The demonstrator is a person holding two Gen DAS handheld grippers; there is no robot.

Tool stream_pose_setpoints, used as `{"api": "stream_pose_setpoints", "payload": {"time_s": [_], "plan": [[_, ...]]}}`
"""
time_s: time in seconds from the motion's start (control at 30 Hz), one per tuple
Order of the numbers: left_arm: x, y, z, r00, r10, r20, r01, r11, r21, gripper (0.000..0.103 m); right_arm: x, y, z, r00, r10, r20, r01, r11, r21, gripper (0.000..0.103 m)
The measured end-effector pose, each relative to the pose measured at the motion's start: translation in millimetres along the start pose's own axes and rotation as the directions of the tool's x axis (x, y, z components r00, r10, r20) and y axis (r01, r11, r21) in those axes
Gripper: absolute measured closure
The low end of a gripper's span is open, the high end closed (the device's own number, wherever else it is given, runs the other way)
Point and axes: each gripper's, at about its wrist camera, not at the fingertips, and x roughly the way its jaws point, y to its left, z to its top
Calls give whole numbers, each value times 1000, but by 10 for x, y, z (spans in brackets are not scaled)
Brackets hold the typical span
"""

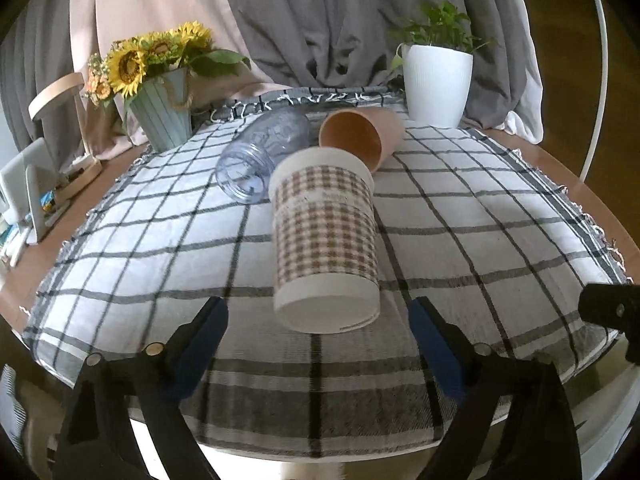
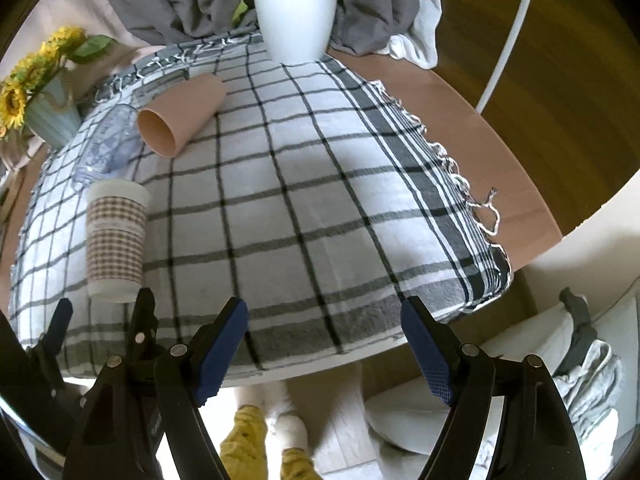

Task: Flip cup upside down
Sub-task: 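Turn the cup rim-down and lower it toward the cloth with the right gripper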

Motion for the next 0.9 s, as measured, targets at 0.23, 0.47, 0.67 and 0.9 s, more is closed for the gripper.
{"api": "stream_pose_setpoints", "payload": {"time_s": [0.23,0.47,0.67,0.9], "plan": [[111,-44,-12,1000,-12,11,12,1000,-7,28,104,-66,-63,1000,-10,-29,10,1000,22,24],[110,-37,20,999,-37,24,37,999,-14,45,117,-63,-84,999,-4,-34,5,1000,28,24],[86,-34,66,999,-49,23,49,999,-2,49,113,-46,-82,999,1,-33,0,1000,31,24],[-110,24,174,996,-68,55,68,998,-2,49,17,2,-66,1000,26,-17,-25,999,27,24]]}}
